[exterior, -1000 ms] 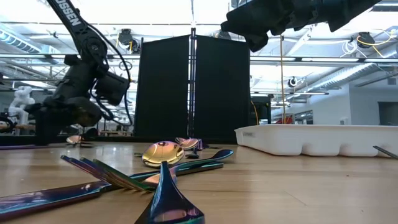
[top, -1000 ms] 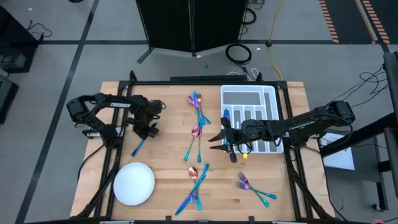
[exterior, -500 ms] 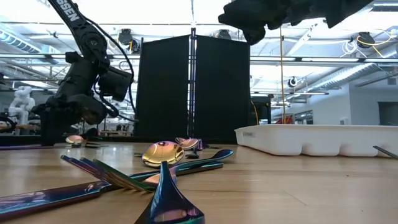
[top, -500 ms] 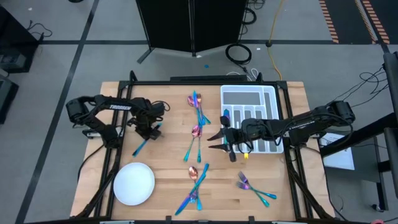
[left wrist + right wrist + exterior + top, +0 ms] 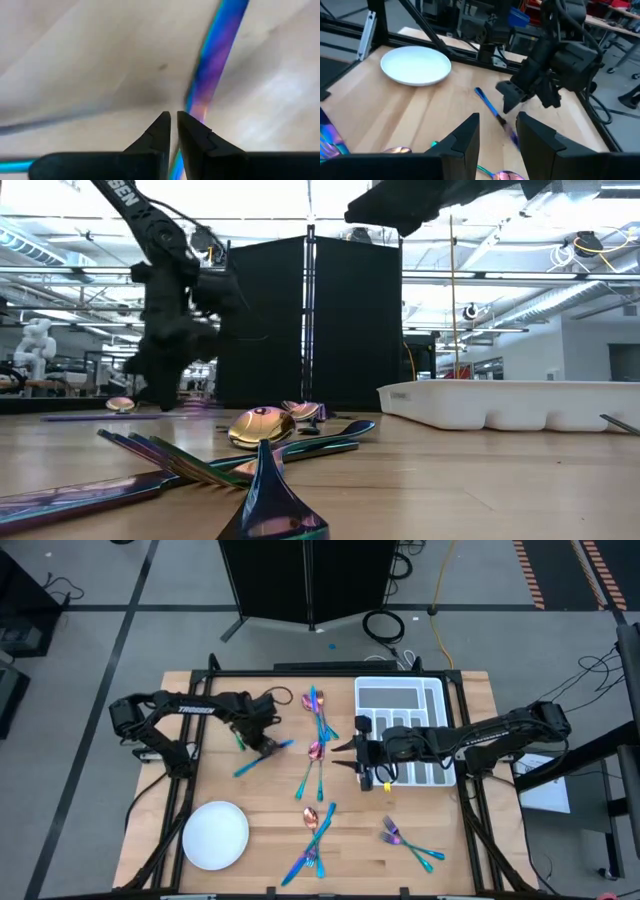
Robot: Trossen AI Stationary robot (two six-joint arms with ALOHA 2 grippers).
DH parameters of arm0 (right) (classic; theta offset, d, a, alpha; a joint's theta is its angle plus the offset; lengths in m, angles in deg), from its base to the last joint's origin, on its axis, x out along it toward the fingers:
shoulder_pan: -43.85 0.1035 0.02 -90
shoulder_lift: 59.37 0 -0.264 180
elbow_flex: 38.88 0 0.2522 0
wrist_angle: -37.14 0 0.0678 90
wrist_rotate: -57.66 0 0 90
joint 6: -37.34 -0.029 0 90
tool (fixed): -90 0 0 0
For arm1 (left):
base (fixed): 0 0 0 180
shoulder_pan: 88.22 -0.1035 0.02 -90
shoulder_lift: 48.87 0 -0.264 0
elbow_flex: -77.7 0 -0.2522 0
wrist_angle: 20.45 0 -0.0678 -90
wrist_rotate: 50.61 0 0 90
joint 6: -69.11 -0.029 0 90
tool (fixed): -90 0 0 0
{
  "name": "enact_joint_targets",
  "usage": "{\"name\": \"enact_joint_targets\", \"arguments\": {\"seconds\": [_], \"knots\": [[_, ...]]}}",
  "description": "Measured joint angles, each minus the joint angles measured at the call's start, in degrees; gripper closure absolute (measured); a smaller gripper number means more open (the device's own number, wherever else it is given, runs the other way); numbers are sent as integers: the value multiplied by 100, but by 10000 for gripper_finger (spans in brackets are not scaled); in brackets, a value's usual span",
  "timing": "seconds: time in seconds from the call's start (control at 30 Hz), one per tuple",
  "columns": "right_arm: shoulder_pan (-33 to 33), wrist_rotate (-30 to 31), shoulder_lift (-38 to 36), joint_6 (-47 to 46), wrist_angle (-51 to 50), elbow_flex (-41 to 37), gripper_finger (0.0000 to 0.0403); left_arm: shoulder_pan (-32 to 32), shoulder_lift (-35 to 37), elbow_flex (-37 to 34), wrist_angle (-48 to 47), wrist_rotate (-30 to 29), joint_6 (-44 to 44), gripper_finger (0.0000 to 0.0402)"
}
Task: Sort silverware
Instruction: Put the blue knife into the utensil organizer
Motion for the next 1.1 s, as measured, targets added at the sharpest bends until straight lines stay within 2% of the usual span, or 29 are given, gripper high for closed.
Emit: {"name": "enact_joint_targets", "arguments": {"seconds": [0.13, 0.23, 0.33, 0.47, 0.63, 0.7, 0.87, 0.97, 1.1], "knots": [[-195, -6, 0, 9, -81, 0, 289, 142, 0, 428, 118, 201, -99, 366], [-459, -74, 0, 8, -383, 2, 289, 239, 3, 804, -180, 191, -317, 366], [-913, -570, 71, -157, -580, 2, 289, 375, 41, 1248, -496, 117, -751, 366], [-1358, -1240, 474, -422, -405, 2, 289, 624, 38, 1441, -717, -398, -1456, 366], [-1493, -1239, 1168, -320, -153, 2, 289, 966, 23, 1238, -670, -1390, -2217, 365], [-1513, -1241, 1422, -261, 81, 0, 289, 1084, 25, 1139, -521, -1573, -2519, 360], [-1541, -1252, 1578, -187, 152, 0, 289, 1258, 25, 911, -141, -1573, -2501, 326], [-1538, -1256, 1464, -97, 146, 0, 289, 1295, 25, 908, -134, -1577, -1896, 304], [-1568, -1250, 1196, 230, -4, 0, 289, 1304, 25, 907, -72, -1572, -1324, 297]]}}
